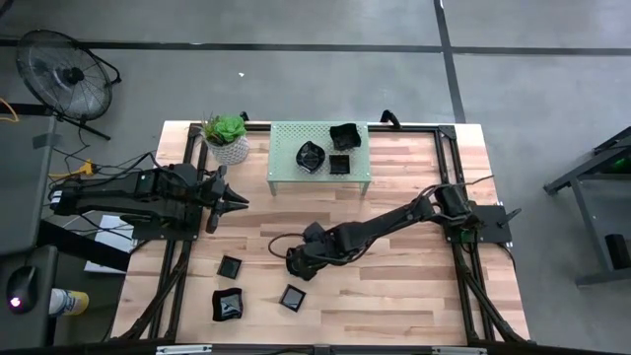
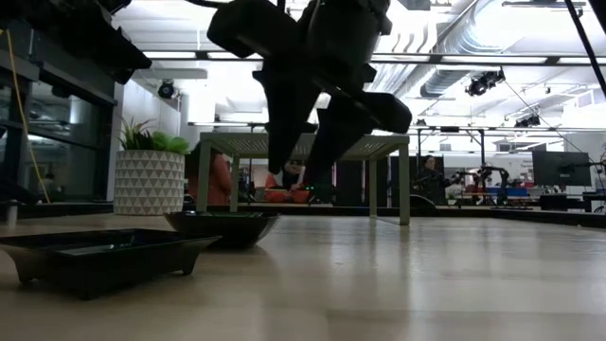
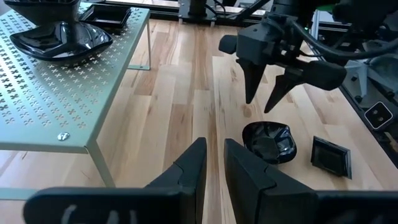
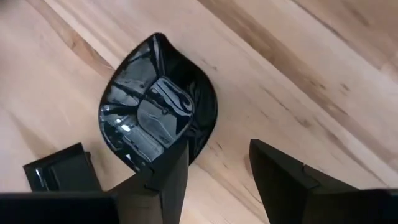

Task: Pick & Place Mini shaped plates
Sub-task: Stack the leaf shaped plate on top of the leaf shaped plate on the shelf

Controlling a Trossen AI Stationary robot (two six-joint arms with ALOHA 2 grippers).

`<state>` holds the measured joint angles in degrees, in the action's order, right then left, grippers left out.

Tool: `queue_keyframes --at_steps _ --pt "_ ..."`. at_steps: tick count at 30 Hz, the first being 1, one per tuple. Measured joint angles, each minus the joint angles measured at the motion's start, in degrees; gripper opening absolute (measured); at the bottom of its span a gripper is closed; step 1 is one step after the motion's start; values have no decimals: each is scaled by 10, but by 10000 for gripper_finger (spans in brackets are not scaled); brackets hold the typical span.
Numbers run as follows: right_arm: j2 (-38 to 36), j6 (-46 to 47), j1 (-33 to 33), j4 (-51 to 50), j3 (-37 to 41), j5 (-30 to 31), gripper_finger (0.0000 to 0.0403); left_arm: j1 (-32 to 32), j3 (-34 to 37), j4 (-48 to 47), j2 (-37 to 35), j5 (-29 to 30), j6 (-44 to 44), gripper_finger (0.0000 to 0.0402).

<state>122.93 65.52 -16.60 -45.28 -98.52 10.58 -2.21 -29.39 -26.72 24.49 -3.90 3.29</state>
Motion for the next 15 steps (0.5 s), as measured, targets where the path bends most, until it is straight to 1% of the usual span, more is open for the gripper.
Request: queue_keyframes --at_steps 7,15 --pt "0 -17 0 50 0 -6 166 0 0 0 0 0 0 53" --pt "0 -28 1 7 0 -9 165 0 0 -3 0 0 2 53"
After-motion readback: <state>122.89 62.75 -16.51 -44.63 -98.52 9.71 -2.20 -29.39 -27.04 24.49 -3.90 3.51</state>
